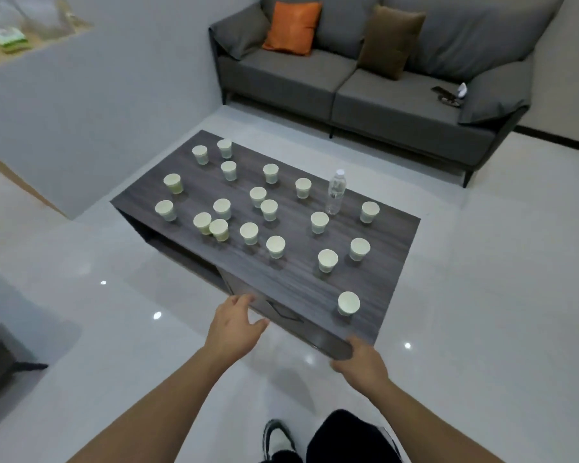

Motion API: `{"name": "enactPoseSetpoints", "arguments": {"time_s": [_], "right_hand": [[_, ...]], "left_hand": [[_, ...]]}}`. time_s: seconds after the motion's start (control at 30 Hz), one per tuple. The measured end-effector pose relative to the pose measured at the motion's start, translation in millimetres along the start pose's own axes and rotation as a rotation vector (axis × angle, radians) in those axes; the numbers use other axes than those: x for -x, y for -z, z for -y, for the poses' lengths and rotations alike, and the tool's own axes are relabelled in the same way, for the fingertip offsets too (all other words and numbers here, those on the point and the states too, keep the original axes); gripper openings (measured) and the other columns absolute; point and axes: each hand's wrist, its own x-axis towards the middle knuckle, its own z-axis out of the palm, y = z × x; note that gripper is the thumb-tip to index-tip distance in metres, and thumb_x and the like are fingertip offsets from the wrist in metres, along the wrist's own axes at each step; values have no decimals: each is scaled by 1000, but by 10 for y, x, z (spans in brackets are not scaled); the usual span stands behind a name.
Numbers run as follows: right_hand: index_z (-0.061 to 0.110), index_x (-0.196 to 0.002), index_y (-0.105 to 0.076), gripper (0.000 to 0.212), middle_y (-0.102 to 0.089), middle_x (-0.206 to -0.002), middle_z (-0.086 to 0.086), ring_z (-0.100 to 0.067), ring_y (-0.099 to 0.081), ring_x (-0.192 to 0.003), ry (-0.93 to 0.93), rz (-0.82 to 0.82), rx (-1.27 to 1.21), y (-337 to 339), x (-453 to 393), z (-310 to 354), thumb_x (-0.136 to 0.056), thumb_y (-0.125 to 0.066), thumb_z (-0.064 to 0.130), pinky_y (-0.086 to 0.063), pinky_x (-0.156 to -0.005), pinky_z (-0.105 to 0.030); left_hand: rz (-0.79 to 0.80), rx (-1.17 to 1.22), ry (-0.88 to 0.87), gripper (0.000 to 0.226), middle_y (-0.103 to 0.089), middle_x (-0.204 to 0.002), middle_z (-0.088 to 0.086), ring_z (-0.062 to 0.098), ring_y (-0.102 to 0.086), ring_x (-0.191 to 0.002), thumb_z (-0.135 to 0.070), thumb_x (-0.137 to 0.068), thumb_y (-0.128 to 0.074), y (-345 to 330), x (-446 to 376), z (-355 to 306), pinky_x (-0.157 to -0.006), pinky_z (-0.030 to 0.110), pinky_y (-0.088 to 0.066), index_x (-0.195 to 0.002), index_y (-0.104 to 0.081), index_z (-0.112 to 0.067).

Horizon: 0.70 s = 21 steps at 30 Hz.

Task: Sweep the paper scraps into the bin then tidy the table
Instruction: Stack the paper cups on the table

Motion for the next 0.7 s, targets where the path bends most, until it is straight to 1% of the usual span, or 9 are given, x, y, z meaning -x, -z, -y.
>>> {"name": "enactPoseSetpoints", "arguments": {"time_s": [0.13, 0.23, 0.33, 0.37, 0.43, 0.5, 0.6, 0.63, 0.7], "right_hand": [[19, -125, -58, 56, -67, -119, -5, -27, -62, -108, -95, 15, -6, 34, -470, 175, -75, -72, 40, -52, -86, -33], [20, -124, -57, 52, -66, -117, -7, -29, -61, -107, -124, -13, -12, 43, -947, 286, -76, -68, 39, -50, -84, -32], [15, -133, -51, 62, -57, -130, -8, -31, -53, -118, -164, -58, 50, -44, -1475, 286, -80, -65, 43, -45, -88, -33], [14, -135, -49, 62, -54, -134, -8, -32, -51, -121, -194, -63, 78, -97, -1658, 265, -82, -64, 41, -45, -90, -35], [11, -134, -49, 54, -53, -136, -10, -34, -49, -121, -272, -36, 115, -241, -2029, 213, -86, -60, 33, -48, -92, -37], [9, -129, -52, 45, -55, -133, -13, -37, -49, -119, -342, -5, 123, -396, -2288, 181, -90, -56, 29, -49, -93, -38], [7, -117, -61, 31, -61, -124, -16, -39, -50, -116, -416, -9, 108, -555, -2555, 175, -91, -56, 24, -46, -90, -33], [7, -113, -64, 27, -64, -119, -17, -39, -52, -113, -422, -26, 98, -581, -2605, 182, -92, -57, 23, -46, -88, -33], [9, -106, -70, 22, -68, -105, -19, -41, -55, -105, -410, -113, 83, -590, -2667, 233, -94, -56, 21, -46, -80, -34]], "left_hand": [[86, -36, -37, 58, -47, -137, 2, 23, -44, -125, -48, -83, -65, -7, -572, -46, -101, 36, -40, -134, -49, -24], [127, -59, -59, 57, -49, -135, 1, 22, -46, -123, -45, -83, -66, -94, -999, -29, -101, 34, -40, -133, -51, -23], [179, -67, -58, 53, -52, -132, 1, 21, -50, -117, -41, -84, -67, -229, -1365, 40, -97, 31, -41, -132, -53, -22], [204, -72, -40, 54, -51, -134, 0, 20, -49, -119, -41, -84, -66, -279, -1481, 80, -99, 31, -40, -133, -52, -22], [274, -78, 28, 56, -47, -138, -1, 19, -45, -125, -43, -86, -64, -390, -1742, 174, -102, 31, -37, -136, -49, -23], [339, -110, 62, 56, -46, -140, -2, 19, -43, -127, -44, -86, -63, -475, -1996, 259, -104, 30, -35, -136, -49, -24], [388, -150, 70, 55, -48, -137, 0, 20, -46, -125, -44, -85, -64, -563, -2416, 361, -101, 31, -36, -134, -51, -23], [399, -148, 72, 55, -49, -136, 0, 21, -47, -123, -44, -85, -65, -579, -2538, 378, -99, 31, -36, -133, -51, -23], [409, -141, 77, 53, -50, -134, 0, 21, -47, -123, -44, -85, -65, -605, -2757, 407, -98, 30, -36, -132, -52, -23]]}}
